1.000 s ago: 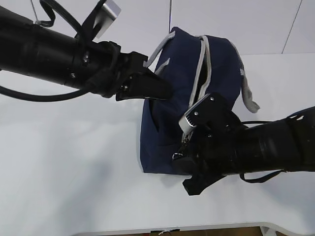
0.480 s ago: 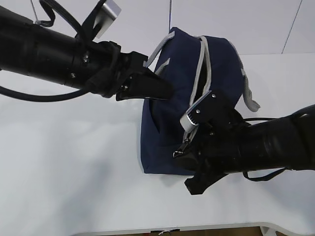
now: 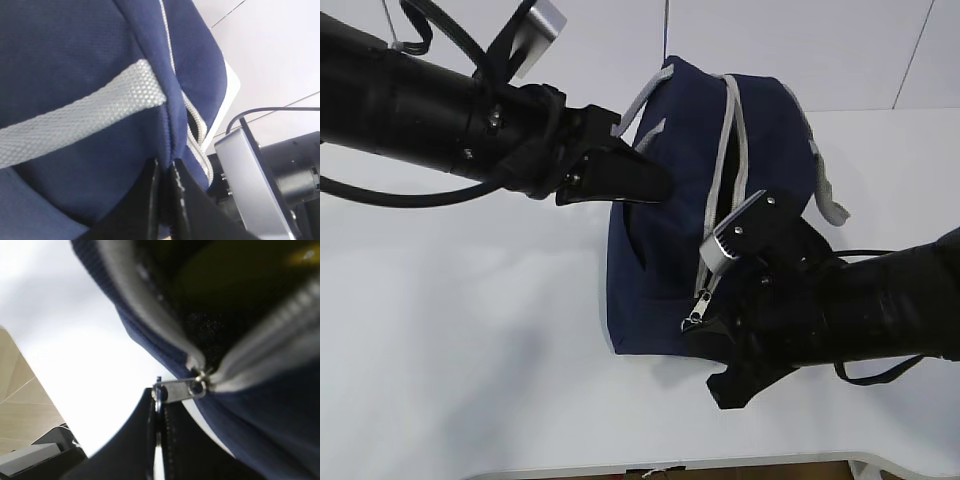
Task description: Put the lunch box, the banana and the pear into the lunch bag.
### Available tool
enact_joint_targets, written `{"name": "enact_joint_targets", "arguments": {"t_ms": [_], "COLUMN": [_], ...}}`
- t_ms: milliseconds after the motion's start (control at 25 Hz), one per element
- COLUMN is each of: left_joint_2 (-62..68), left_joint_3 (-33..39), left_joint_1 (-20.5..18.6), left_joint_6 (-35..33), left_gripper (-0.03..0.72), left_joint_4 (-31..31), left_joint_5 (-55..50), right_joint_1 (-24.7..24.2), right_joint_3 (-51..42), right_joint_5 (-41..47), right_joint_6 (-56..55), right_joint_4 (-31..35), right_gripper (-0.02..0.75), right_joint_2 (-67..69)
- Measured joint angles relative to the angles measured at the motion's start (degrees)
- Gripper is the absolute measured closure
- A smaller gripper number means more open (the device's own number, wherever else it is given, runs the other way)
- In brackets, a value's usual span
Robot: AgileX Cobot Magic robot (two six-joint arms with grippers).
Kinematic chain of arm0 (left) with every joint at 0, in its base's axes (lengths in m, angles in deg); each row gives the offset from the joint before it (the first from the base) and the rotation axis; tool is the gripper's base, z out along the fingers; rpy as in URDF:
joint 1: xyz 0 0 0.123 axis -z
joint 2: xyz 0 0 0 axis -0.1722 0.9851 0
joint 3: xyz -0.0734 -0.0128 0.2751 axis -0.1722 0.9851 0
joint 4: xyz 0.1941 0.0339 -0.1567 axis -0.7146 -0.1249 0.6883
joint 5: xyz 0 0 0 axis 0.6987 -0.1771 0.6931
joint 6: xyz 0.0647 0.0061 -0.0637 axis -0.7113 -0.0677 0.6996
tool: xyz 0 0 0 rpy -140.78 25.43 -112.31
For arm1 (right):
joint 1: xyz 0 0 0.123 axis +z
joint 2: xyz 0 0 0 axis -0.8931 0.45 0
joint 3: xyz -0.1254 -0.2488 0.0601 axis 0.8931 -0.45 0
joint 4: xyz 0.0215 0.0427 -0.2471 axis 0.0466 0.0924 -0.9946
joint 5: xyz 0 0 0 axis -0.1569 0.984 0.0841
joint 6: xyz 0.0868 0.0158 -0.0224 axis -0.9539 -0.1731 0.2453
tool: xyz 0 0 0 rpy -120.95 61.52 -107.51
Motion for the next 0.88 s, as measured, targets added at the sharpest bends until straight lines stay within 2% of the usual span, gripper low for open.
{"name": "enact_joint_targets", "arguments": {"t_ms": [440,880], "left_joint_2": [0.00,0.00], "left_joint_3": [0.00,0.00], "left_joint_1": [0.00,0.00], "left_joint_6": [0.00,0.00], "left_gripper": [0.698,0.698], "left_joint_4": [0.00,0.00], "left_joint_5": [0.00,0.00], "right_joint_1": [0.00,0.00], "right_joint_3": [0.00,0.00], "right_joint_5": [0.36,0.92], "right_joint_6": [-19.77,-30.90], "right_joint_4": [-15.84,-23.02], "right_gripper": [0.720,0.720], "right_joint_2": [-2.53,-5.41]}}
